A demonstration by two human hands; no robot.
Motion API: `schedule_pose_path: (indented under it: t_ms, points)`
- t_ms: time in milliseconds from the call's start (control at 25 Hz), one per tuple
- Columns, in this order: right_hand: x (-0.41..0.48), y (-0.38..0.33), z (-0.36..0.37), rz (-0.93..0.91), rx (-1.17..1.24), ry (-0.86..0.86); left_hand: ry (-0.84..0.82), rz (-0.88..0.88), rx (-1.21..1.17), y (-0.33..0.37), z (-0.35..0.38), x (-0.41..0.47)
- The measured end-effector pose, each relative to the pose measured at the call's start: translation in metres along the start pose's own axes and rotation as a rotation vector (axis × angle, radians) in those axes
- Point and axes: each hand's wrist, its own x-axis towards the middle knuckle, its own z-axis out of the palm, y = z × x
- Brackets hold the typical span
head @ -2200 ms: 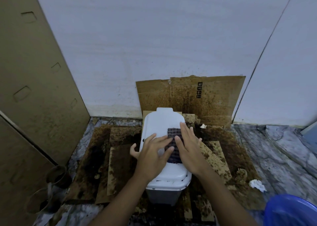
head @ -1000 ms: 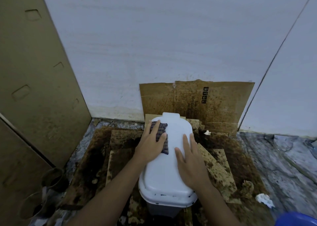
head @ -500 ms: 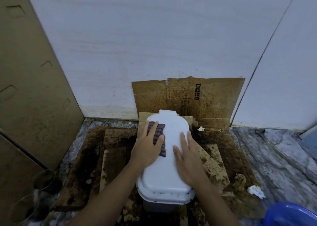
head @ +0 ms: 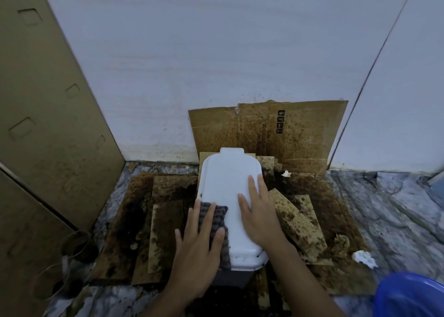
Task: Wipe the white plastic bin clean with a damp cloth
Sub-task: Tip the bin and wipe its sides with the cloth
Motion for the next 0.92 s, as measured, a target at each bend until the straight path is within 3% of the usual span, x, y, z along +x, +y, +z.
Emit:
schedule_pose_path:
  t_ms: [520, 920]
  points:
    - [0.003, -0.004, 0.0, 0.01, -0.021, 0.003, 0.054, 0.021, -0.006, 0.012, -0.03, 0.17]
    - [0.001, -0.005, 0.002, 0.011, -0.027, 0.015, 0.036, 0.069, -0.063, -0.003, -0.023, 0.113]
